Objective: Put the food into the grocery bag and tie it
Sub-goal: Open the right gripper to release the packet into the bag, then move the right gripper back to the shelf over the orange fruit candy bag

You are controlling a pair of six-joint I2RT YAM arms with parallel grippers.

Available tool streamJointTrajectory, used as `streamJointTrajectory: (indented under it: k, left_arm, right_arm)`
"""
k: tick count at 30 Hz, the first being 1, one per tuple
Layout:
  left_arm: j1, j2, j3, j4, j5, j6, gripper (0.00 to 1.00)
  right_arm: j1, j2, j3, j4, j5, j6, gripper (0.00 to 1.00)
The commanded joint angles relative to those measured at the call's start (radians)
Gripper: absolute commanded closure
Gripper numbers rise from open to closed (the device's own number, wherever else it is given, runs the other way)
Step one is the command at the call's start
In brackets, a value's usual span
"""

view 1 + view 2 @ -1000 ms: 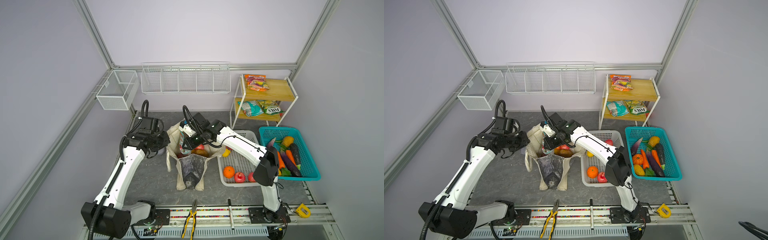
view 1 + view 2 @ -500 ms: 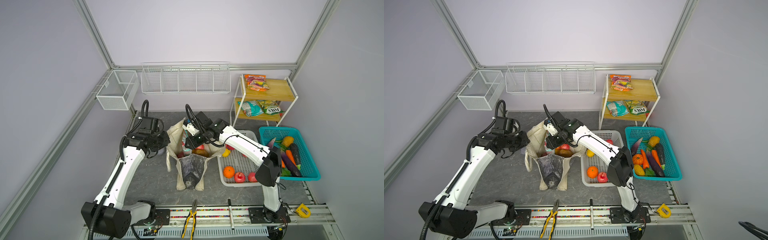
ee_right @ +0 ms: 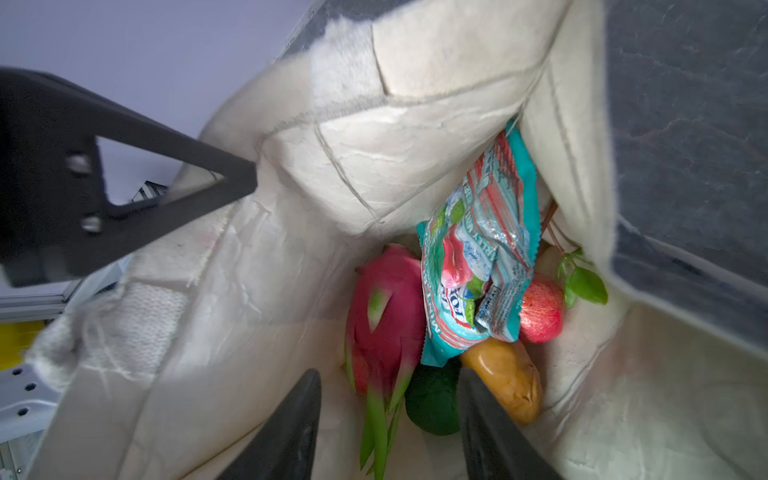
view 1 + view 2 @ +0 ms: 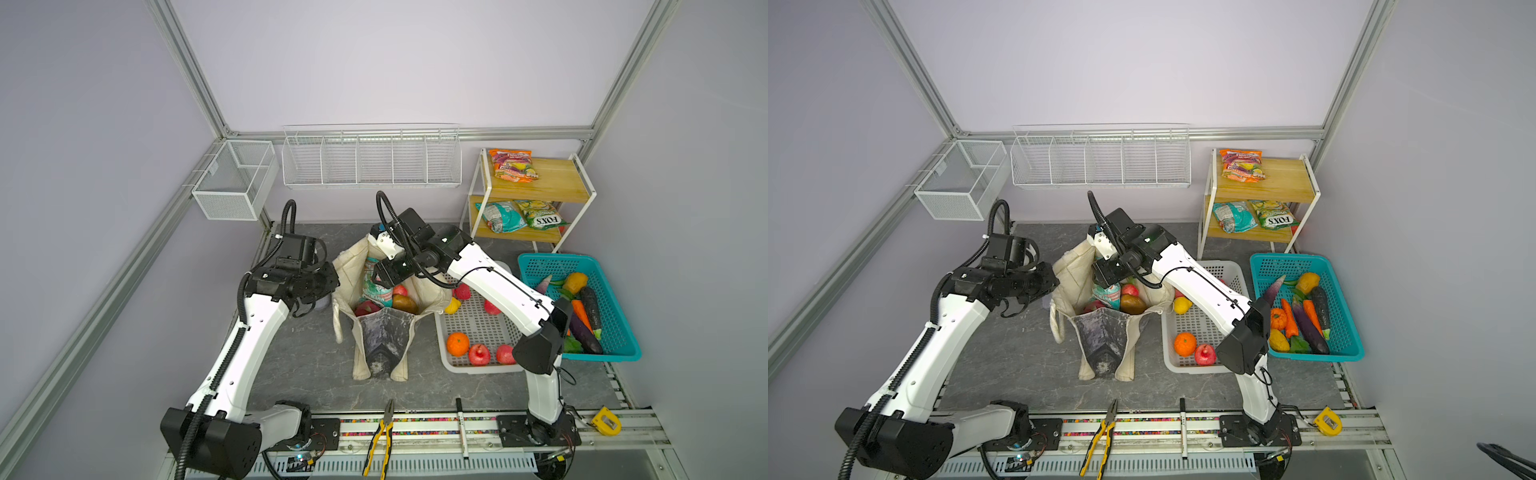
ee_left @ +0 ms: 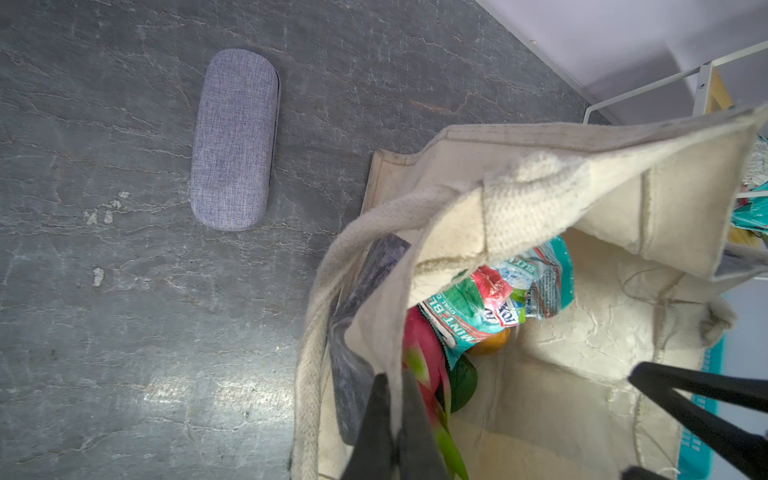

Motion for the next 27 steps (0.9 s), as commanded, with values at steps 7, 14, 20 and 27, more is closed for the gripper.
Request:
streamJointTrajectory:
  k: [7,14,20,27]
  left_arm:
    - [0.005,-0.021,0.005,0.021,-0.001,-0.006,1.00]
    - [0.005,-0.011,0.011,0.022,0.000,-0.007,1.00]
    - [0.005,-0.002,0.018,0.025,0.003,-0.004,1.00]
    - [0.005,-0.001,0.011,0.030,0.003,-0.005,1.00]
  right_arm:
    - [-0.080,-0.077,0.155,-0.031,0.042,-0.005,0.44]
    - [-0.207,-0.167,0.182,0.064,0.098,0.036,0.43]
    - [-0.373,-0.254,0.135,0.181,0.142,0.077,0.41]
    - [-0.634,-0.320,0.033,0.346,0.086,0.291,0.40]
